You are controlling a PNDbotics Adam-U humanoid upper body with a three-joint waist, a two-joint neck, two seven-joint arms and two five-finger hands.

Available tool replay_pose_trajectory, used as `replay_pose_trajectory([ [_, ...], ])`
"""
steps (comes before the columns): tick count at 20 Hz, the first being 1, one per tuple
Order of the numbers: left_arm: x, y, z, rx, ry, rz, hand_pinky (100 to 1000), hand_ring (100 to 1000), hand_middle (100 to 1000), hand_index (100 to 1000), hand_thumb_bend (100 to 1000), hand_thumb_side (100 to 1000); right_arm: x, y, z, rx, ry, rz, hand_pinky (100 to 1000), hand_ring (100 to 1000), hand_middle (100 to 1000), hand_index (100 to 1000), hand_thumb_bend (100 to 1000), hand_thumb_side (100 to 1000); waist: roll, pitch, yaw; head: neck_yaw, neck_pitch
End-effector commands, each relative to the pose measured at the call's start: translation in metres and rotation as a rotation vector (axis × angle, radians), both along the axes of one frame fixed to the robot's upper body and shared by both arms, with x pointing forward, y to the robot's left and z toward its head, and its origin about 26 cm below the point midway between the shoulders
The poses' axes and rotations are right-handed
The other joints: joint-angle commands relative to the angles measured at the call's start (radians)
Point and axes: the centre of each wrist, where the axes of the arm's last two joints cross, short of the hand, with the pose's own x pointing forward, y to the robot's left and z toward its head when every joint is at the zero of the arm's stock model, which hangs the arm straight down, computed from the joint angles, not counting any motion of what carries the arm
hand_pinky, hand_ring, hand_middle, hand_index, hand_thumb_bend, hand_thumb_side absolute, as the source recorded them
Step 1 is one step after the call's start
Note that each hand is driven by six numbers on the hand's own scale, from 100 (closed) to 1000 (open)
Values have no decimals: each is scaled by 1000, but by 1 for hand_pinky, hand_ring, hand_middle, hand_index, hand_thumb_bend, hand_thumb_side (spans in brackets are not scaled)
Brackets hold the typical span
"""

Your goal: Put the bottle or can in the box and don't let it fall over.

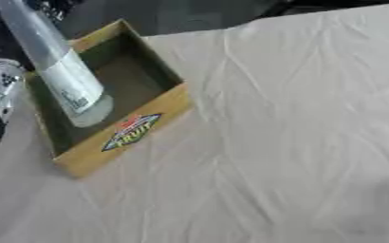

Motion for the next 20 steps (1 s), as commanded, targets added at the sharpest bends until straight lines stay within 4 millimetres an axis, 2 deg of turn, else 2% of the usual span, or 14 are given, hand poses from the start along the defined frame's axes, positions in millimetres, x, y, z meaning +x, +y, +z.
replay_pose_trajectory([
  [1, -5, 5, 9, 76, -71, 14, 1000, 870, 1000, 579, 100, 669, -1, 2, 0, -4, 7, 0, 930, 1000, 1000, 909, 100, 581, -4, -17, 8, -3, -4],
  [4, -4, 8, 4, 136, -95, 25, 1000, 1000, 1000, 664, 100, 669, -1, 1, -1, -3, 8, -5, 930, 1000, 1000, 909, 100, 580, -7, -20, 14, -8, 0],
  [8, -5, 11, -1, 222, -124, 17, 1000, 1000, 1000, 761, 103, 674, -3, 0, -3, -1, 14, -10, 930, 1000, 1000, 909, 100, 580, -11, -28, 23, -14, 8],
  [15, -8, 20, -7, 435, -213, 8, 1000, 1000, 1000, 926, 187, 719, -8, -6, -7, -3, 19, -22, 929, 1000, 1000, 910, 100, 570, -21, -54, 39, -22, 26],
  [20, -11, 31, -9, 603, -266, 58, 1000, 1000, 1000, 959, 207, 795, -15, -14, -13, -8, 10, -38, 929, 1000, 1000, 910, 100, 560, -29, -80, 49, -28, 43],
])
